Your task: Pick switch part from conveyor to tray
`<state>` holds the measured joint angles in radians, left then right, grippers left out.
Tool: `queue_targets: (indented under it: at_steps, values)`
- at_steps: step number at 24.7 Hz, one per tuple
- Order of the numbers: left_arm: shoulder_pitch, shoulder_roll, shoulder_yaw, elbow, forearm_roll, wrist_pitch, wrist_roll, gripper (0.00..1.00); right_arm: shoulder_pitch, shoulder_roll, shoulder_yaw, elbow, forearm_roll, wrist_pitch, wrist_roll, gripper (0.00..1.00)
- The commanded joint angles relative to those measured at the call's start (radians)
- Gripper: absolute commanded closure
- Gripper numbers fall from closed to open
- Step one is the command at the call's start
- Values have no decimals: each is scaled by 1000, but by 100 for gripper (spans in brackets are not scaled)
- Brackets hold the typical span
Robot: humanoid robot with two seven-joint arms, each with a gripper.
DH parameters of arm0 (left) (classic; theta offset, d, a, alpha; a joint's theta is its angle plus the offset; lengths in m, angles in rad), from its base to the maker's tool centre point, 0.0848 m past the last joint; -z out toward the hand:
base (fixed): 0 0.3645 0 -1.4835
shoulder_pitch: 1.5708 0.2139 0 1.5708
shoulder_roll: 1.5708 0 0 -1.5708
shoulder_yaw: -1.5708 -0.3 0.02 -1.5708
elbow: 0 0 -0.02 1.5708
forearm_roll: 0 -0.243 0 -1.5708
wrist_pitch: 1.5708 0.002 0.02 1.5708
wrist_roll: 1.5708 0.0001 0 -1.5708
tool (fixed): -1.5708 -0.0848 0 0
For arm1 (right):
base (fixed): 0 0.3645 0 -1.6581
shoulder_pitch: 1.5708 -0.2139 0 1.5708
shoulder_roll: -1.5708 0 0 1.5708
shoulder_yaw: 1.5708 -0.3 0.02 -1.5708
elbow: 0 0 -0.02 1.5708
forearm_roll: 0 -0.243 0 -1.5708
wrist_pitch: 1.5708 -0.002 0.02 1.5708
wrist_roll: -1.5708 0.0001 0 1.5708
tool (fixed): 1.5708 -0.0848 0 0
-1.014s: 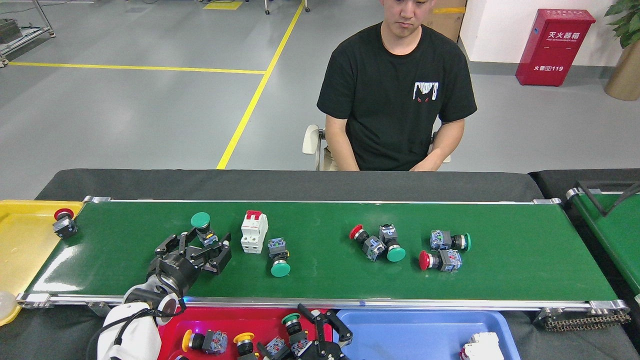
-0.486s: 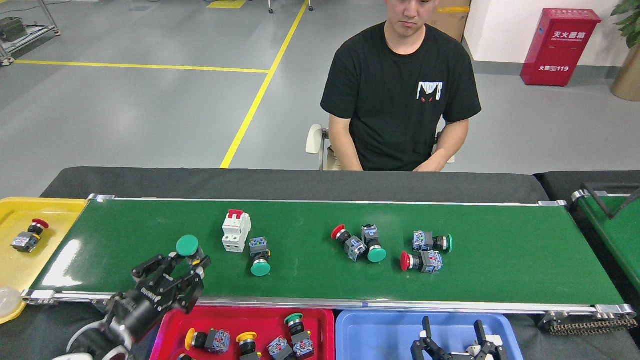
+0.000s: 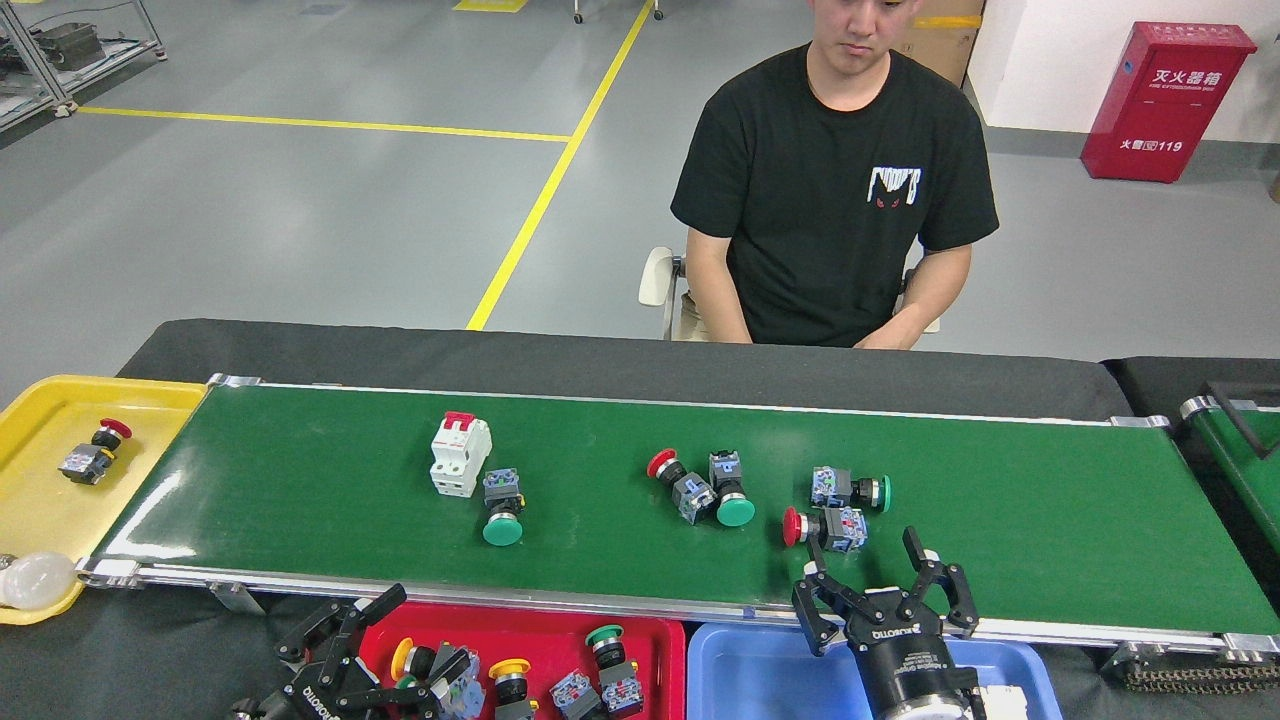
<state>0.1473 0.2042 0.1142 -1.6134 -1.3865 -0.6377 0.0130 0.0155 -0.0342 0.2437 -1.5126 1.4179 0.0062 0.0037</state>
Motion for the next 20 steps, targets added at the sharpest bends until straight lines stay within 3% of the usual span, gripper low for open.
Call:
queue_targets:
  at_steps: [1, 3, 8, 13, 17, 18, 20]
  values:
    - [-14, 1, 30, 6, 6, 228, 5, 0, -32, 2, -1, 12, -2, -42, 18, 0]
    - [-25, 6, 41, 32, 6, 311, 5, 0, -71, 4, -1, 45, -4, -42, 22, 0]
    - [-51, 11, 79, 44, 4, 314, 4, 0, -143, 5, -1, 117, -4, -45, 32, 0]
    - [-184, 18, 65, 204, -5, 303, -5, 0, -287, 68, -3, 284, -4, -37, 29, 0]
    - [-327, 49, 27, 342, -6, 210, -24, 0, -376, 112, 0, 391, -2, -37, 24, 1]
    - [-350, 52, 16, 380, -8, 207, -24, 0, -388, 117, 0, 405, -1, -40, 24, 9]
    - [-411, 57, -22, 441, -13, 207, -24, 0, -397, 122, 6, 425, 3, -46, 24, 40]
